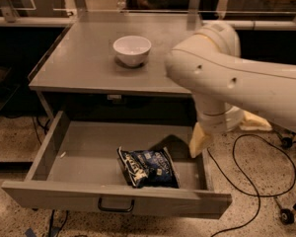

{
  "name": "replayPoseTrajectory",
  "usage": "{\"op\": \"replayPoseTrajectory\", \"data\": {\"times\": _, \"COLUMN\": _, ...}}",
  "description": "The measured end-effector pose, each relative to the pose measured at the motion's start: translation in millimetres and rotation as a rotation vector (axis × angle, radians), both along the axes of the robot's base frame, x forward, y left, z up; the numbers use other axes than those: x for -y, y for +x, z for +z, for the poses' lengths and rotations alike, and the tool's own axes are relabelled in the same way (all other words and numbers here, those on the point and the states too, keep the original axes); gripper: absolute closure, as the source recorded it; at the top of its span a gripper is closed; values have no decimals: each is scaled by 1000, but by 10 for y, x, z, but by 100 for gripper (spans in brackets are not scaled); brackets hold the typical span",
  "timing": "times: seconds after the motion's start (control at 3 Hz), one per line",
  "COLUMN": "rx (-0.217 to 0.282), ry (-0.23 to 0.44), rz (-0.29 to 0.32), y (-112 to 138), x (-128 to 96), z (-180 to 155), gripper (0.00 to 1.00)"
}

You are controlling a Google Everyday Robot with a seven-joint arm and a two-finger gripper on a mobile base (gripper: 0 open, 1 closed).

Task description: Place blue chip bag into top drawer

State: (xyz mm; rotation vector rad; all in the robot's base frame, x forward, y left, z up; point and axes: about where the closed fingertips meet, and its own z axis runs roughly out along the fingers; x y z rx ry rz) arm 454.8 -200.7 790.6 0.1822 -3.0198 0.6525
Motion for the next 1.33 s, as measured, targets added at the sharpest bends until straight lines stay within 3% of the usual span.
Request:
{"op": "replayPoseTrajectory", "data": {"times": 0.67, "rx": -20, "ry": -5, "rz": -441, "y": -937, "x": 1977, "z": -4, "gripper": 0}}
{"op": "replayPoseTrajectory", "data": {"times": 1.0, "rx": -36, "ry": 0, "rz": -619, "y": -1491, "x": 2758, "z": -54, "gripper": 0}}
{"op": "replayPoseTrajectory", "data": {"times": 1.33, "rx": -19, "ry": 37, "rz": -780, "y": -2073, "x": 3326, "z": -32, "gripper": 0}}
